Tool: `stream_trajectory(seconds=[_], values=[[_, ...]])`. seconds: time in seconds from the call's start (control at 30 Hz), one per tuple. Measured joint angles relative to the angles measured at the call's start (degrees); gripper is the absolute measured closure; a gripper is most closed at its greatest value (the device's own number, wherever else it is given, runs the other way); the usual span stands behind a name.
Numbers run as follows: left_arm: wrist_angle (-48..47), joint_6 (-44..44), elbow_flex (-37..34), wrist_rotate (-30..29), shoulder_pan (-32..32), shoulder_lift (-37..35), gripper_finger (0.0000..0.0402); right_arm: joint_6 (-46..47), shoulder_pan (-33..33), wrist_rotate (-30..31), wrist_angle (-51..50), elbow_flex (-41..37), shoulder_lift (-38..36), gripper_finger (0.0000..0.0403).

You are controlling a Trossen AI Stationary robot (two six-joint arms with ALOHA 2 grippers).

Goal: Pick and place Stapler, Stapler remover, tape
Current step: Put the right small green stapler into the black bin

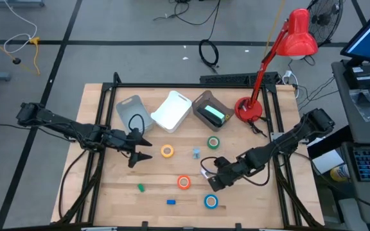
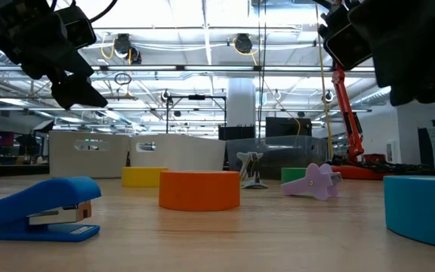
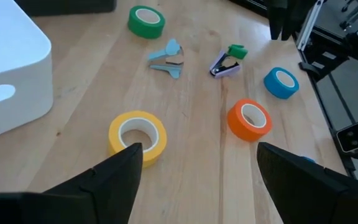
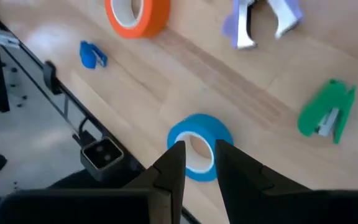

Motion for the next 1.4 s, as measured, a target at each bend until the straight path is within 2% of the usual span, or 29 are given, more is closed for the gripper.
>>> stream_trajectory(seconds=[0.1,0.23,0.37,0.83,1.0,1.17,1.4], values=[[0.04,0.04,0.0,-0.11,0.0,-0.01,0.0091,0.01,-0.04,0.31,0.09,0.0,0.0,0.0324],[0.04,0.12,0.0,-0.43,0.0,0.01,0.0088,0.21,-0.39,-3.47,-0.36,0.0,0.0,0.0324],[0.06,0.43,0.0,-0.85,0.0,-0.01,0.008,-0.23,-0.44,-3.67,-0.45,0.0,0.0,0.0311],[0.08,1.59,0.0,-0.85,0.0,-0.01,0.0091,-1.51,-0.98,-3.84,-3.92,-0.04,-0.02,0.0202],[0.06,1.94,0.0,-0.86,0.0,-0.01,0.0086,-2.55,-0.96,-3.94,-7.48,-0.04,-0.02,0.0176],[0.08,2.83,0.0,-0.9,0.0,-0.01,0.0079,-2.51,-1.18,-3.89,-9.44,-0.04,-0.02,0.017],[0.06,3.48,0.0,-0.9,0.0,-0.01,0.0085,-2.85,-1.9,-3.9,-10.22,-0.04,0.24,0.0181]])
